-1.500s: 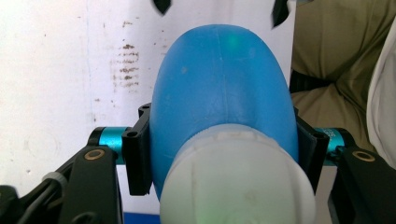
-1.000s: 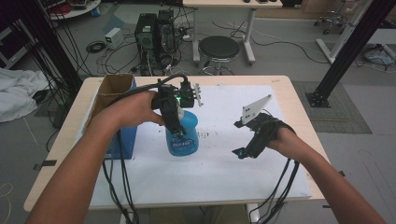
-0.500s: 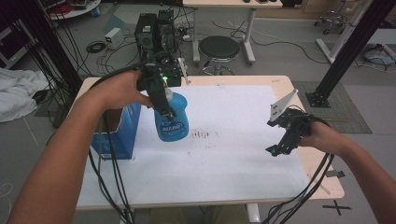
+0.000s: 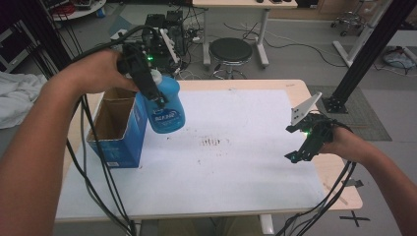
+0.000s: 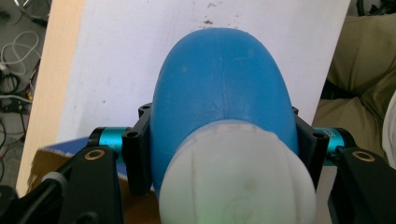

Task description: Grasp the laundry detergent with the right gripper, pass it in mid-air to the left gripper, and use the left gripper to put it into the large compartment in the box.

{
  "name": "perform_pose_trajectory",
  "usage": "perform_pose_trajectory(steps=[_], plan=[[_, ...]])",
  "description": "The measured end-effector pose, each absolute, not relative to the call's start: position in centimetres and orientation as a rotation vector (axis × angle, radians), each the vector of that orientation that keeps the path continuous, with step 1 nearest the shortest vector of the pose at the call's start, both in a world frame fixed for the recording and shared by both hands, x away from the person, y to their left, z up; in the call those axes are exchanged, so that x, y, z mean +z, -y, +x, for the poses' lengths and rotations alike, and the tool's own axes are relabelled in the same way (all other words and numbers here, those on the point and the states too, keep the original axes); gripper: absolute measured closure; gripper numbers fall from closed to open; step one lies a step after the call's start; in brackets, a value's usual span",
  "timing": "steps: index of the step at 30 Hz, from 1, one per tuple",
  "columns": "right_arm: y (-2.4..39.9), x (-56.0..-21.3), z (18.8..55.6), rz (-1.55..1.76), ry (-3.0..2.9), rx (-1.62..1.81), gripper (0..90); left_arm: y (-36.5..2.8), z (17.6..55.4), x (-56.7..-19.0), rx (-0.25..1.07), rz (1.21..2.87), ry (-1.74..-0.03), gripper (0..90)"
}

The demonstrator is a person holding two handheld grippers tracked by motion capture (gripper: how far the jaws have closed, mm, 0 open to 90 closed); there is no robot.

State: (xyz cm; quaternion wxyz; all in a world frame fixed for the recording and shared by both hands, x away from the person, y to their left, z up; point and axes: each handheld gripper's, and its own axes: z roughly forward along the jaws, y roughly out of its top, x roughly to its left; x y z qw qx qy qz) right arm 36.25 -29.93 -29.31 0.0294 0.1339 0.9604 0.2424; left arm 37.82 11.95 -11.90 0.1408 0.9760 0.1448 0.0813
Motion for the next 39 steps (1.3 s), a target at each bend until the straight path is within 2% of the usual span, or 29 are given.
perform_pose_trajectory(steps=[24, 39], plan=[[29.9, -29.0, 36.6, 0.429, -2.960, 0.755, 1.2, -20.7, 37.7, -7.5, 0.303, 2.744, -0.635, 37.9], [29.7, -29.0, 36.7, 0.450, -2.951, 0.754, 1.1, -24.8, 38.1, -8.7, 0.334, 2.740, -0.716, 37.9]])
